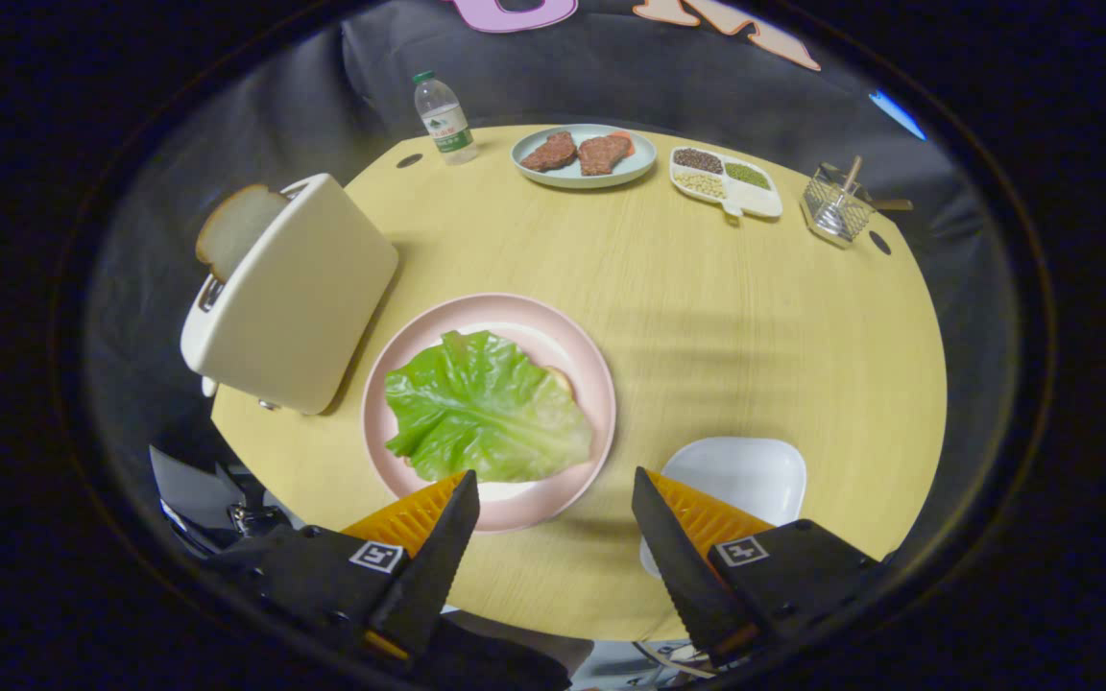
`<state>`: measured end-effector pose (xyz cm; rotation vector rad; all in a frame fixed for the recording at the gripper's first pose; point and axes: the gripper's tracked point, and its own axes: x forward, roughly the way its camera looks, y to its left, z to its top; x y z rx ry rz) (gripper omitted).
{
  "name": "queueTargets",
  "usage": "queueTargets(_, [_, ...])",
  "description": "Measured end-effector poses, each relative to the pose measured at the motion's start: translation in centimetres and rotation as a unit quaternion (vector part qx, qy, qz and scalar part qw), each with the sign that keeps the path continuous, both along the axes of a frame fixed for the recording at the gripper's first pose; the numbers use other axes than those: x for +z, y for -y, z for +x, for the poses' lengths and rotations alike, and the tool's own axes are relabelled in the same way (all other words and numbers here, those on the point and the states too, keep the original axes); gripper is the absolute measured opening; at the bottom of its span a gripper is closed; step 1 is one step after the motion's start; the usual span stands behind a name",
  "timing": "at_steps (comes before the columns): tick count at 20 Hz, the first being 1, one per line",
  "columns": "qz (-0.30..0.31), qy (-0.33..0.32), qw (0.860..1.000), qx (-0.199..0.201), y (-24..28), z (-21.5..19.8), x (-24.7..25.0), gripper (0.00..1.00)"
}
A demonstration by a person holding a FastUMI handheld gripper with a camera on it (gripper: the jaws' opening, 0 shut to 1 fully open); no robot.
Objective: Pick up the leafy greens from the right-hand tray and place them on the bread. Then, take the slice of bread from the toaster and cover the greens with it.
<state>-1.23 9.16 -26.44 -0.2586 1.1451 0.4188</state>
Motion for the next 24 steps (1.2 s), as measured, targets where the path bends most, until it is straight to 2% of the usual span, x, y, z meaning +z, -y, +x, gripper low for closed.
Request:
queueTargets(4, [0.027,-0.065,0.997,-0.013,-1.8,-2.9,2.6,1.00])
queueTargets(9, [0.072,-0.140,0.985,-0.075,-5.3,-4.6,6.3,1.00])
queueTargets(13, [0.084,-0.180,0.976,-0.092,-8.5,-5.3,8.8,1.00])
queueTargets(19, [0.139,-0.195,0.966,-0.099,-16.3,-3.4,12.9,1.00])
queueTargets(24, [0.184,-0.207,0.954,-0.113,-22.9,-1.4,14.4,1.00])
